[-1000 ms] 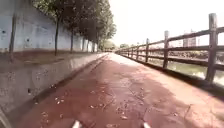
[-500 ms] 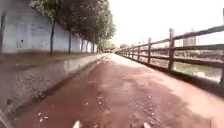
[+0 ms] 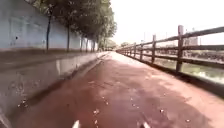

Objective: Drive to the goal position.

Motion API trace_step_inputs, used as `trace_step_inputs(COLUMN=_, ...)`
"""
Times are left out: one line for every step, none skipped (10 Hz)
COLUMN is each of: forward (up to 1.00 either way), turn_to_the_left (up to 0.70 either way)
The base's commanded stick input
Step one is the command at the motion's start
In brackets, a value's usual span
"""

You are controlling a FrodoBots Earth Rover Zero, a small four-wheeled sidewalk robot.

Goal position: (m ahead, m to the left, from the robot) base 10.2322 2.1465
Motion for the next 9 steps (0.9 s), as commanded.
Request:
trace_step_inputs(forward=0.7, turn_to_the_left=0.0)
trace_step_inputs(forward=0.7, turn_to_the_left=0.0)
trace_step_inputs(forward=0.7, turn_to_the_left=0.0)
trace_step_inputs(forward=0.7, turn_to_the_left=0.0)
trace_step_inputs(forward=0.7, turn_to_the_left=0.0)
trace_step_inputs(forward=0.7, turn_to_the_left=0.0)
trace_step_inputs(forward=0.7, turn_to_the_left=0.0)
trace_step_inputs(forward=0.7, turn_to_the_left=0.0)
trace_step_inputs(forward=0.7, turn_to_the_left=0.0)
